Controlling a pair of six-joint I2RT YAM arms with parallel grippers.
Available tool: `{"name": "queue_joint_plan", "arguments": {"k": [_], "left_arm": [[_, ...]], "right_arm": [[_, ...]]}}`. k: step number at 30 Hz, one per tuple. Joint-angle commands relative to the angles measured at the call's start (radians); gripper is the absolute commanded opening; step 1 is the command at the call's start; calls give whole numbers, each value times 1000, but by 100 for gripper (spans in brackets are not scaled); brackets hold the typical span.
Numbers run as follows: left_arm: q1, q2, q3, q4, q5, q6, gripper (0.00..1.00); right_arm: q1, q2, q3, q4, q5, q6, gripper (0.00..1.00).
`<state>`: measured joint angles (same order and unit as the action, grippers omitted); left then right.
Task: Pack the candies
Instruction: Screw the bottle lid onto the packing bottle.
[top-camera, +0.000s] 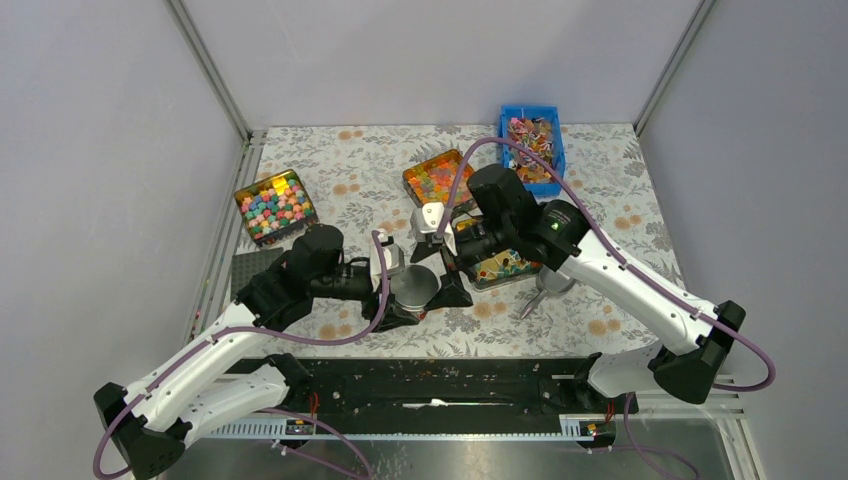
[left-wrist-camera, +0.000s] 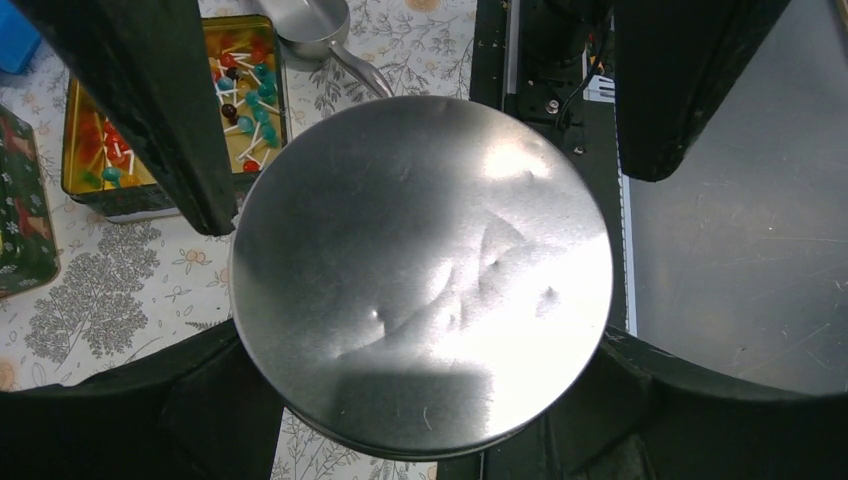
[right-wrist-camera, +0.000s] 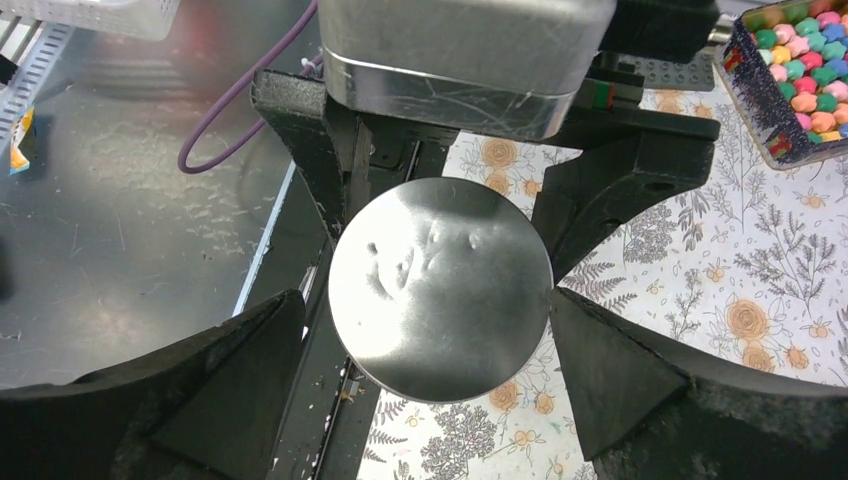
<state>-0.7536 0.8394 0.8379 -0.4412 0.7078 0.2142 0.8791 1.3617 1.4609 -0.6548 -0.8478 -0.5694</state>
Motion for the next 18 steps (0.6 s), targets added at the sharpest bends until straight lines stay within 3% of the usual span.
{"name": "queue_joint_plan", "arguments": {"k": [1,13,18], "left_arm": [[-3,-6,53,33,41,19,60],[-3,6,72,22,48,28,60],[-4,5,75,22,42,30,60]], "right_arm": [[15,-1,-8,-12,10,-36,99],[24,30,-15,-7,55,-68,98],[26,39,-16,-6,57,-61,92]]}}
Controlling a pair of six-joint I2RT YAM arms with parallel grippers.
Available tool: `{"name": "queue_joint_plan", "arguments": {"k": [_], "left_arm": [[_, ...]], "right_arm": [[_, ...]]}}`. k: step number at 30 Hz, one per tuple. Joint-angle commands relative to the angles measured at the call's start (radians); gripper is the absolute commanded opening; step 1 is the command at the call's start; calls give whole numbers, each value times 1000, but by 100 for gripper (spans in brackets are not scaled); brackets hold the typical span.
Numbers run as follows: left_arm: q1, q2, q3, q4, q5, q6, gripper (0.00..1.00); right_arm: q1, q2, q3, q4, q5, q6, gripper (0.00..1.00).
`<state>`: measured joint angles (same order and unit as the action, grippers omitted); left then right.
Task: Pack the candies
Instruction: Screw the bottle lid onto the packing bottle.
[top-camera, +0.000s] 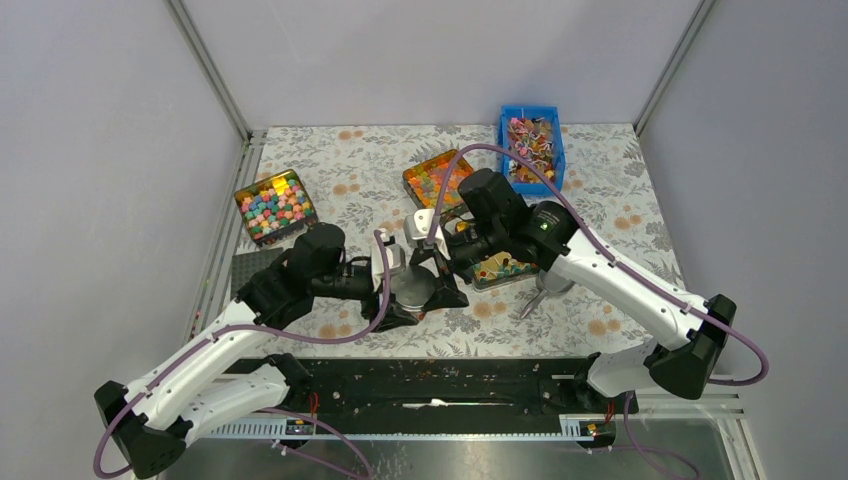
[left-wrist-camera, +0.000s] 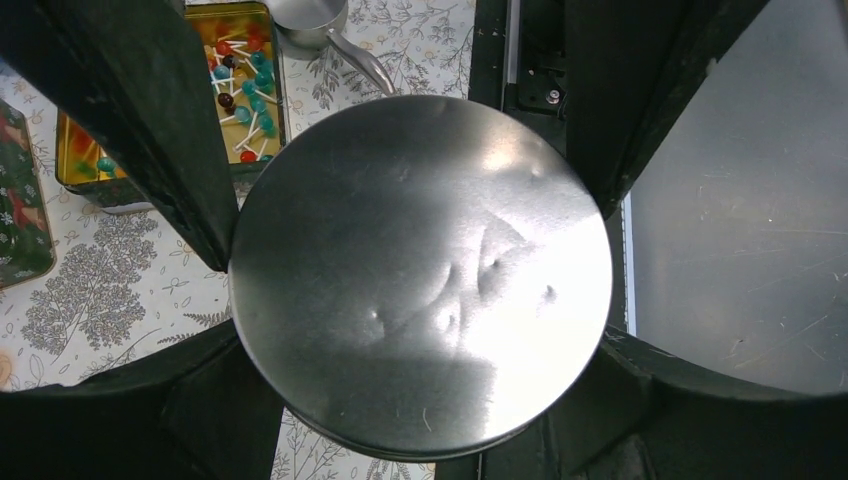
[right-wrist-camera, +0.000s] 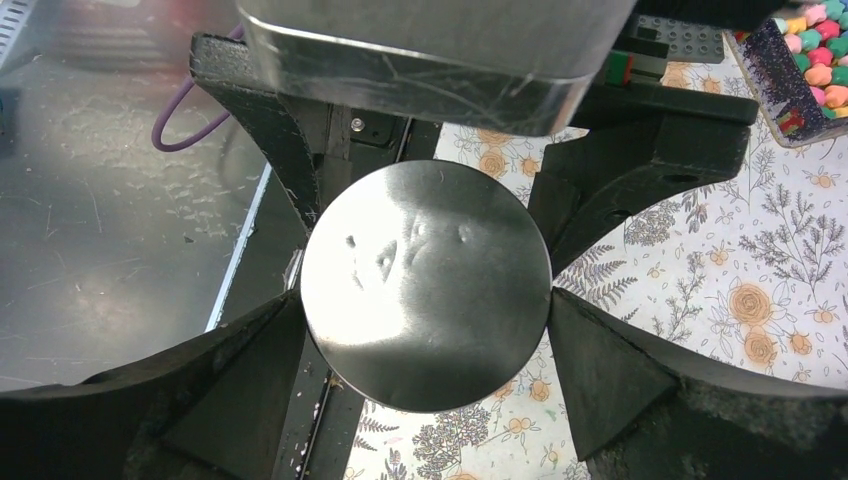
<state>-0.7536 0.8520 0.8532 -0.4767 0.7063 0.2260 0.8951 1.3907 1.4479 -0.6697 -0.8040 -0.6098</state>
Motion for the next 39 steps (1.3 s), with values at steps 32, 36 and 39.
{"name": "queue_joint_plan", "arguments": {"k": [32,36,39], "left_arm": [[-4,-46,87,368,310,-57,57],[-4,-40,107,351,273,-54,57],[-3,-36,114,342,246,-47,56]], "right_arm": [[11,-145,-190,90,-96,-94,61],[11,-145,-190,91,-66,-71,60],[10,-149,-192,90,-44,-58,63]]}}
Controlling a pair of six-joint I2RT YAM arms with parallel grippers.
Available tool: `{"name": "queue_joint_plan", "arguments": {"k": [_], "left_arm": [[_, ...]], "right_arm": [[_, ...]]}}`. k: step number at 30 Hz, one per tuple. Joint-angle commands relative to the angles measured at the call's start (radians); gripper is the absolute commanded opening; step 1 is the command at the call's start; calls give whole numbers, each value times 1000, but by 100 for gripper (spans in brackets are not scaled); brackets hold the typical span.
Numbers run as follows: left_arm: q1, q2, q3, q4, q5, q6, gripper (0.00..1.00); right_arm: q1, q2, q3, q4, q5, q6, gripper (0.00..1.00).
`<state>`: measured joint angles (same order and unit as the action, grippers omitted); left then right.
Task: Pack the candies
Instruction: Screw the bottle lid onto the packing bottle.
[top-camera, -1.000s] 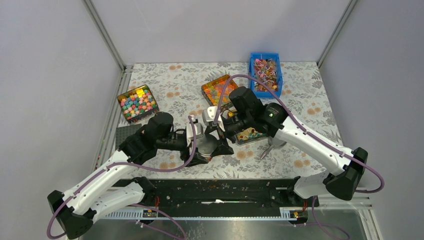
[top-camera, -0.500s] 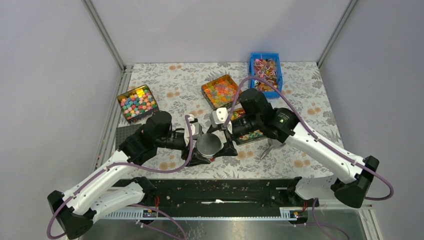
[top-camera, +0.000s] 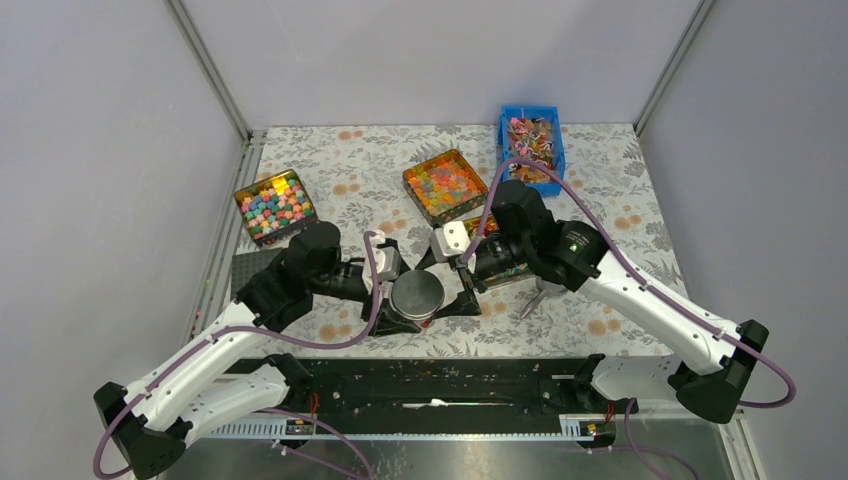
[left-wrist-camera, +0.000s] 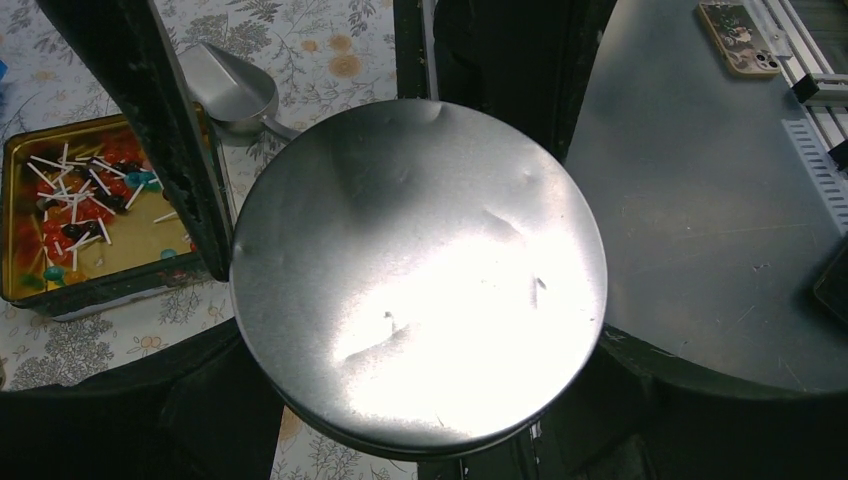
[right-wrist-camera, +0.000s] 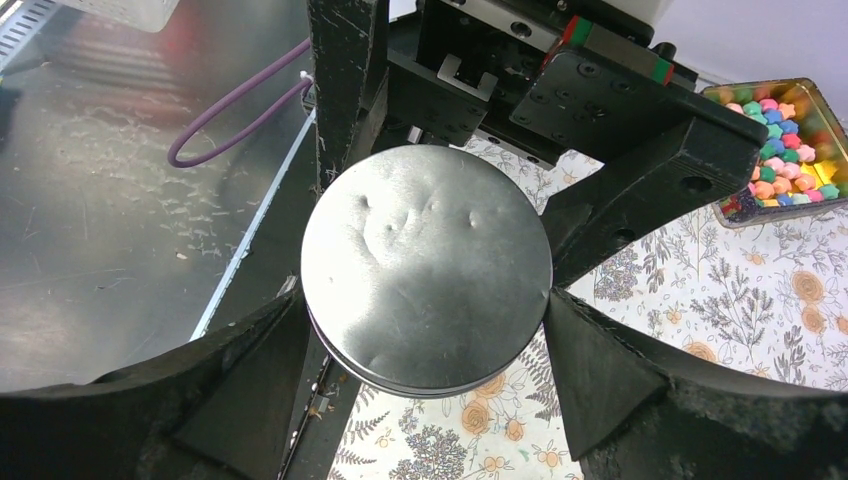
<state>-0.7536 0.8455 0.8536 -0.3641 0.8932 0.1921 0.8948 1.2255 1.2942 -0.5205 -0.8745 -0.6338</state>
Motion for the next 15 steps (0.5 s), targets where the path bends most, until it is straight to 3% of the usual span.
{"name": "queue_joint_plan", "arguments": {"k": [1,7,15], "left_arm": [[-3,-29,114,227,49,-10,56],[-4,-20,134,89,-28,89,56],[-4,-12,154,-59,-70,193,55]], "right_arm": [[11,14,-39,-59,32,-33,67],[12,-22,-28,-58,72,-5,97],[10,-56,14,-58,153,62,100]]}}
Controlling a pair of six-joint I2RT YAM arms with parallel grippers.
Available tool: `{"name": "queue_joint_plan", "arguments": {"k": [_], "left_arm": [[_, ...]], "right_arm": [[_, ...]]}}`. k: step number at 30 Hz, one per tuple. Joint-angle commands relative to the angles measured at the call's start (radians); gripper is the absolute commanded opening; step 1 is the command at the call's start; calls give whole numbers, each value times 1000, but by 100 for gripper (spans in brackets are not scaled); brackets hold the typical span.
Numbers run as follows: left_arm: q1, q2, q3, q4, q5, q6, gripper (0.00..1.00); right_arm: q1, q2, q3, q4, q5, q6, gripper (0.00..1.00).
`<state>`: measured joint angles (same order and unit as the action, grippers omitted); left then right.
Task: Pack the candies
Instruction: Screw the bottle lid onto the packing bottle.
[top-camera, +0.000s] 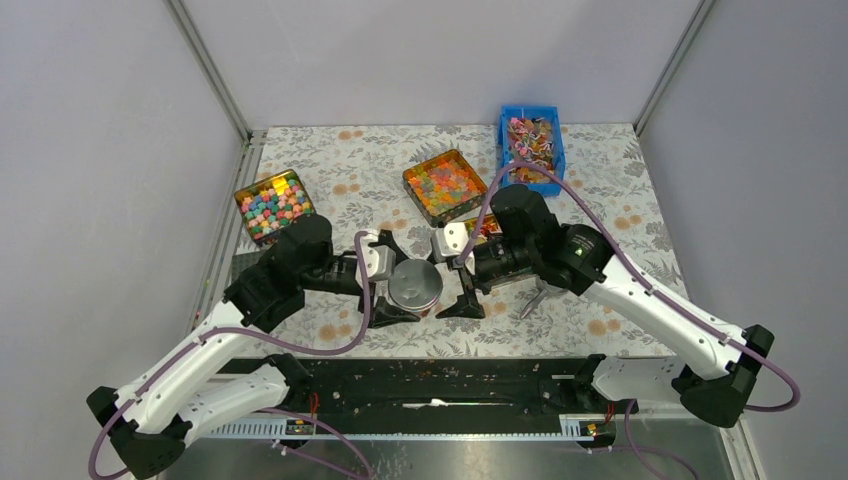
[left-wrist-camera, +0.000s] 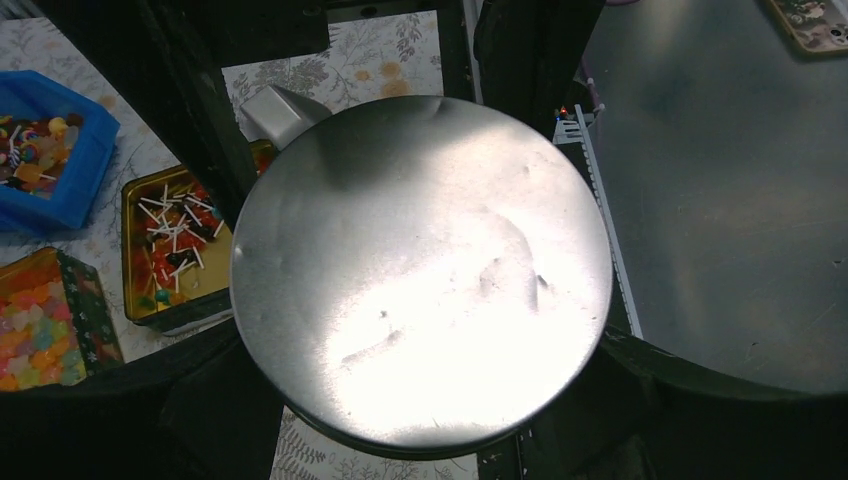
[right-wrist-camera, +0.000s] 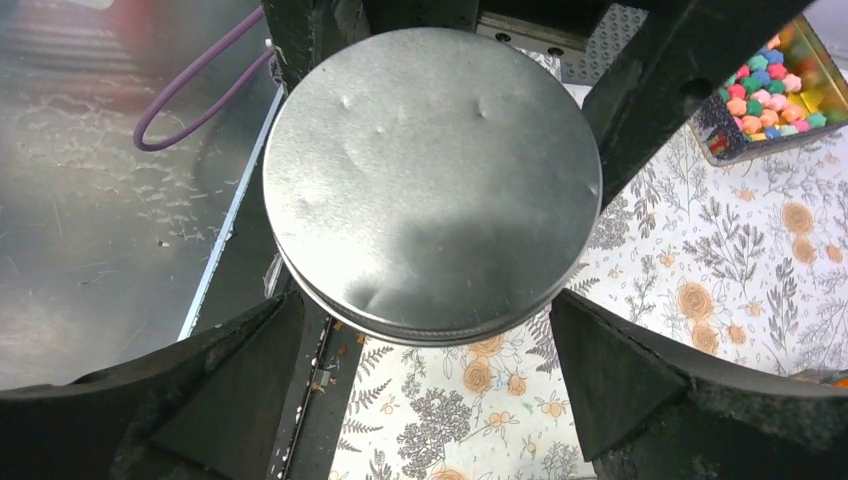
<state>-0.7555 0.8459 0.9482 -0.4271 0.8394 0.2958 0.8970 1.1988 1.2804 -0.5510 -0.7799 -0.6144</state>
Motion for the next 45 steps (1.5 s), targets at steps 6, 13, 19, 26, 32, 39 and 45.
{"name": "queue_joint_plan", "arguments": {"k": [6,13,19,26,32,39,45], "left_arm": [[-1,-19,57,-51,-23,127,55],[-2,-21,55,-92,-21,150,54],[-2,-26,57,-99,-6,148,54],[-2,-25,61,-99,8,131,53],[-2,-20,66,-99,7,128,53],[-2,-15,69,-98,12,128,52],[-2,-7,78,-98,18,129,52]], "right_arm": [[8,-54,86,-39,137,64,100],[8,-5,239,-181,132,6,100],[8,53,304,-183,17,7,99],[16,131,346,-185,-57,4,100],[40,162,360,-184,-58,-2,100],[62,156,322,-184,-67,-15,100],[68,157,302,-184,-61,-24,100]]}}
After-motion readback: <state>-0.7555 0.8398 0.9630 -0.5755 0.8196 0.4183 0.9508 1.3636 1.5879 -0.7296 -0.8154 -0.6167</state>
